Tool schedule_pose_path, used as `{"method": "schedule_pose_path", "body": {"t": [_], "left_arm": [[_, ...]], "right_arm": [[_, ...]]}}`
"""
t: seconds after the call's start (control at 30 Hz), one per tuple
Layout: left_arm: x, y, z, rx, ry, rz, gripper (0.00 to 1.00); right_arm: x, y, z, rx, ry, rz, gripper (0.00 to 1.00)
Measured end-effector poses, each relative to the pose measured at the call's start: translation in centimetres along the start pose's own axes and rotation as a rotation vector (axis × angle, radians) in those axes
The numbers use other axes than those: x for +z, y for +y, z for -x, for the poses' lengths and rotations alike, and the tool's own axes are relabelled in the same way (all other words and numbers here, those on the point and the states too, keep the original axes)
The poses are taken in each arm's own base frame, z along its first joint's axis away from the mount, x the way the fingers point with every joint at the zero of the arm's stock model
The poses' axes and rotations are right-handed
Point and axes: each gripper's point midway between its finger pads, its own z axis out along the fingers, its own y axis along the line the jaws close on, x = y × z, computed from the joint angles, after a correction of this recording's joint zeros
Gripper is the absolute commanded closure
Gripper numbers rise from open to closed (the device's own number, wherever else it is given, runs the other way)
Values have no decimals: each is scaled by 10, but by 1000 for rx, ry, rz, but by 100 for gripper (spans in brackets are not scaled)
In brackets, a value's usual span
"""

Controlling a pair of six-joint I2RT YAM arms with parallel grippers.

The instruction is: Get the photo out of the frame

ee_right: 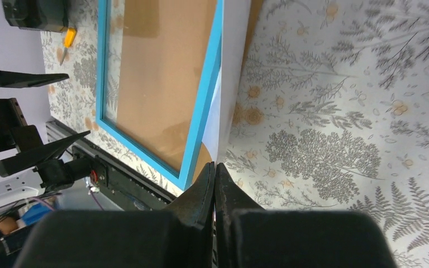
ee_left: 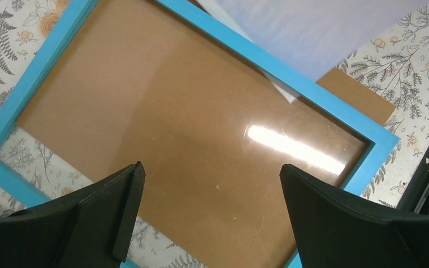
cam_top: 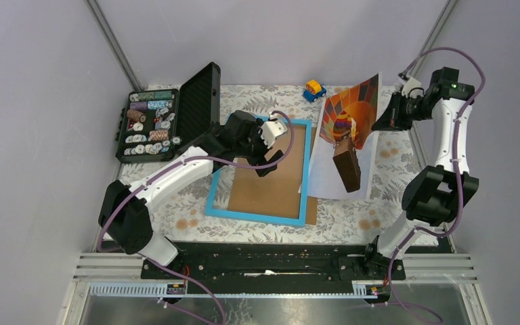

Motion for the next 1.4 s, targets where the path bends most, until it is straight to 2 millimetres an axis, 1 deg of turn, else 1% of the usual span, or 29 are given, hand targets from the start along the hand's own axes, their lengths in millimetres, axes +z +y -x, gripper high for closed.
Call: {"method": "schedule_pose_path", "body": {"t": [0.17,0.3,0.4,0.5,0.6,0.67,0.83,0.97,1.07,1.1,1.17,1.2,1.27,1.3,1.33,1.4], "left_arm": [[-9,3,-3,-5,0,18,1],[-17,5,2,-4,-16,31,1],[-21,7,4,-4,-24,40,1],[-22,10,4,-7,-25,47,1],[-24,15,3,-13,-25,59,1],[-26,19,2,-20,-25,72,1],[-35,34,2,-37,-31,112,1],[-48,53,10,-67,-43,156,1],[-64,76,23,-100,-85,213,1],[-73,86,26,-117,-101,241,1],[-86,101,29,-144,-124,282,1],[-96,110,30,-163,-142,313,1],[-112,122,30,-195,-166,352,1],[-119,126,30,-211,-179,368,1],[-127,131,30,-229,-193,382,1],[-140,138,31,-256,-220,403,1]], "right_arm": [[-31,26,16,-74,-79,-13,100],[-52,49,31,-122,-144,9,100],[-59,65,36,-144,-175,54,100],[-61,76,37,-148,-178,96,100],[-63,93,40,-182,-191,139,100],[-60,109,40,-218,-185,170,100],[-44,158,33,-329,-153,261,100],[-38,193,30,-399,-146,338,100],[-38,214,31,-421,-156,404,100],[-38,222,32,-425,-158,432,100],[-39,233,36,-422,-168,479,100],[-40,238,38,-420,-172,505,100],[-38,244,39,-406,-172,558,100],[-33,242,37,-385,-161,577,100],[-26,238,33,-358,-146,589,100],[0,218,18,-260,-81,599,100]]}}
